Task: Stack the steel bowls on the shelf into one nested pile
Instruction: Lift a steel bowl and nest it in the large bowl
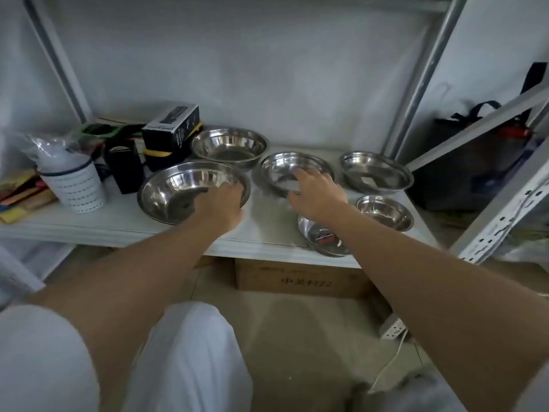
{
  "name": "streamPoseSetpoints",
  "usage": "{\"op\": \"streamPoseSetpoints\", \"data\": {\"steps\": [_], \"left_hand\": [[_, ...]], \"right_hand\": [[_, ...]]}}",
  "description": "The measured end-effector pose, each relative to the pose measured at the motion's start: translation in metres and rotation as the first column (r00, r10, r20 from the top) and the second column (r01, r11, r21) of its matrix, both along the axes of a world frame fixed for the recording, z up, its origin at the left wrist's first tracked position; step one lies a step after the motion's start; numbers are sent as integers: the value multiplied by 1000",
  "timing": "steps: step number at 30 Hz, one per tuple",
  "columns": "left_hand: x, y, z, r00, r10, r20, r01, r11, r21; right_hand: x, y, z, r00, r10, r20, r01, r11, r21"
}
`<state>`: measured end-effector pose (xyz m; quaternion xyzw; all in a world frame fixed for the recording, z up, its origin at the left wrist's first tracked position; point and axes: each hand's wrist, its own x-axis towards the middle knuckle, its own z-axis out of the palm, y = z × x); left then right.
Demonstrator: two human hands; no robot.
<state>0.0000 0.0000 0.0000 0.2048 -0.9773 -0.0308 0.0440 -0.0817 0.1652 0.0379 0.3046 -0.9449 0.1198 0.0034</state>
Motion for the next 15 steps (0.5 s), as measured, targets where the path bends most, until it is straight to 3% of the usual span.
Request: {"op": "streamPoseSetpoints", "data": {"steps": [6,15], "left_hand": [[-5,-14,-9,998,44,38,-48,994,102],[-11,-30,-29,998,-55,-32,56,997,60]], "right_hand": [[-9,-17,-10,999,10,38,-12,999,49],[-36,-54,-29,998,19,55,-23,997,68]]}}
